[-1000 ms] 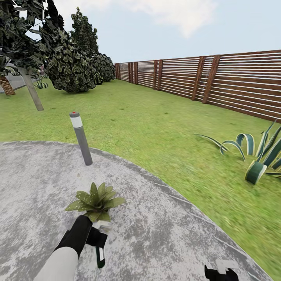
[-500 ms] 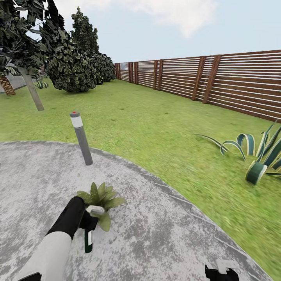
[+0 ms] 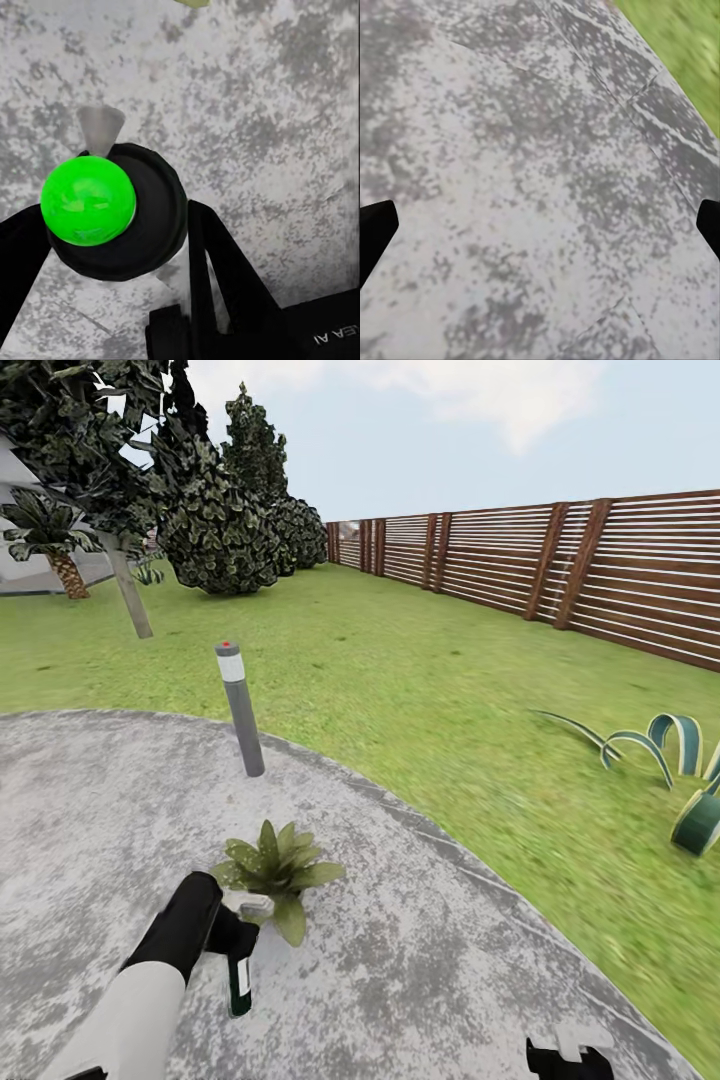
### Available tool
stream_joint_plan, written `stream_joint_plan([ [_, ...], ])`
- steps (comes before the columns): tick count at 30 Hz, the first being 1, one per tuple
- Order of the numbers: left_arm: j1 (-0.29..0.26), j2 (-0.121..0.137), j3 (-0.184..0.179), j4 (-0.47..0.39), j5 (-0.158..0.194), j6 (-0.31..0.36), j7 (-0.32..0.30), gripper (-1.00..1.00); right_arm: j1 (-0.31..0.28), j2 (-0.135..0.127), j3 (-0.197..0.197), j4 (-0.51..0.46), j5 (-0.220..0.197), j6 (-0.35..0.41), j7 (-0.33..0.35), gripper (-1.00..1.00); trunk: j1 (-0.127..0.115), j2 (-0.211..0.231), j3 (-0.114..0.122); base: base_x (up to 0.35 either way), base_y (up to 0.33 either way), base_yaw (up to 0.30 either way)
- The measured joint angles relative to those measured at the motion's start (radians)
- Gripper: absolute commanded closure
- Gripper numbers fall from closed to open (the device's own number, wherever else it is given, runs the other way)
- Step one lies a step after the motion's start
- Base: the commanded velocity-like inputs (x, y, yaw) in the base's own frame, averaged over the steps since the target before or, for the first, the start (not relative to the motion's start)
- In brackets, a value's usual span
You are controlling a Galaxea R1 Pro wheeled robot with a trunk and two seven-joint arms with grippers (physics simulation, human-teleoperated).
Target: Pick up the pesticide atomizer in the garden and spray insectifuge to fully cover both potted plants in the garden.
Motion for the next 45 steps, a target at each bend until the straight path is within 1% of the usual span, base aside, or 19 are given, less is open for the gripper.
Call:
stream_joint_plan([
  [5,0.008,-0.009,0.001,0.044,0.038,-0.093,0.016,1.0,0.0,-0.001,0.0,0.0,0.002,0.001,0.0,-1.0,0.0,0.0,0.0,0.0,0.0,0.003],
  [6,0.01,-0.01,0.0,0.075,0.067,-0.122,0.05,1.0,0.0,-0.001,0.0,0.0,0.002,0.001,0.0,-1.0,0.0,0.0,0.0,0.0,0.0,0.0],
  [7,0.011,-0.01,0.0,0.092,0.085,-0.137,0.081,1.0,0.0,-0.001,0.0,0.0,0.002,0.001,0.0,-1.0,0.0,0.0,0.0,0.0,0.0,0.0],
  [8,0.012,-0.011,0.0,0.118,0.118,-0.159,0.135,1.0,0.0,-0.001,0.0,0.0,0.002,0.001,0.0,-1.0,0.0,0.0,0.0,0.0,0.0,0.0],
  [10,0.013,-0.011,-0.001,0.188,0.21,-0.219,0.26,1.0,0.0,-0.001,0.0,0.0,0.001,0.001,0.0,-1.0,0.0,0.0,0.0,0.0,0.0,0.0],
  [11,0.013,-0.012,-0.001,0.208,0.243,-0.24,0.302,1.0,0.0,-0.001,0.001,0.0,0.001,0.001,0.0,-1.0,0.0,0.0,0.0,0.0,0.0,0.0],
  [12,0.013,-0.017,-0.001,0.231,0.291,-0.262,0.357,1.0,0.0,-0.001,0.001,0.0,0.002,0.001,0.0,-1.0,0.0,0.0,0.0,0.0,0.0,0.0],
  [14,0.013,-0.034,-0.001,0.264,0.357,-0.285,0.42,1.0,0.0,-0.001,0.001,0.001,0.001,0.001,0.0,-1.0,0.0,0.0,0.0,0.0,0.0,0.0],
  [15,0.013,-0.038,-0.001,0.275,0.373,-0.294,0.438,1.0,0.0,-0.001,0.001,0.001,0.001,0.001,0.0,-1.0,0.0,0.0,0.0,0.0,0.0,0.0],
  [17,0.012,-0.043,-0.001,0.289,0.395,-0.333,0.466,1.0,0.0,-0.001,0.001,0.0,0.001,0.001,0.0,-1.0,0.0,0.0,0.0,0.0,0.0,0.0],
  [19,0.013,-0.039,-0.001,0.293,0.4,-0.362,0.475,1.0,0.0,-0.001,0.001,0.0,0.002,0.001,0.0,-1.0,0.0,0.0,0.0,0.0,0.0,0.0],
  [28,0.065,0.02,0.019,0.28,0.405,-0.379,0.468,1.0,0.0,-0.001,0.001,0.001,0.002,0.001,0.0,-1.0,0.0,0.0,0.0,0.0,0.0,0.0],
  [31,0.069,0.009,0.022,0.279,0.411,-0.379,0.466,1.0,0.0,-0.001,0.002,0.002,0.002,0.001,0.0,-1.0,0.0,0.0,0.0,0.0,0.0,0.0],
  [33,0.066,-0.019,0.023,0.272,0.433,-0.378,0.466,1.0,0.0,-0.001,0.002,0.002,0.002,0.001,0.0,-1.0,0.0,0.0,0.0,0.0,0.0,0.0],
  [34,0.063,-0.036,0.022,0.256,0.466,-0.377,0.467,1.0,0.0,0.0,0.002,0.002,0.001,0.001,0.001,-1.0,0.0,0.0,0.0,0.0,0.0,0.0],
  [35,0.06,-0.043,0.022,0.24,0.484,-0.377,0.468,1.0,0.0,0.0,0.002,0.002,0.001,0.001,0.0,-1.0,0.0,0.0,0.0,0.0,0.0,0.0],
  [38,0.056,-0.051,0.019,0.216,0.547,-0.376,0.471,1.0,0.0,0.001,0.002,0.002,0.001,0.001,0.0,-1.0,0.0,0.0,0.0,0.0,0.0,0.0],
  [40,0.055,-0.051,0.016,0.212,0.557,-0.375,0.477,1.0,0.0,0.001,0.002,0.002,0.0,0.001,0.0,-1.0,0.0,0.0,0.0,0.0,0.0,0.068],
  [45,0.066,-0.038,0.019,0.212,0.56,-0.375,0.517,1.0,0.0,0.002,0.002,0.002,0.0,0.001,0.0,-1.0,0.0,0.0,0.0,0.0,0.0,0.233],
])
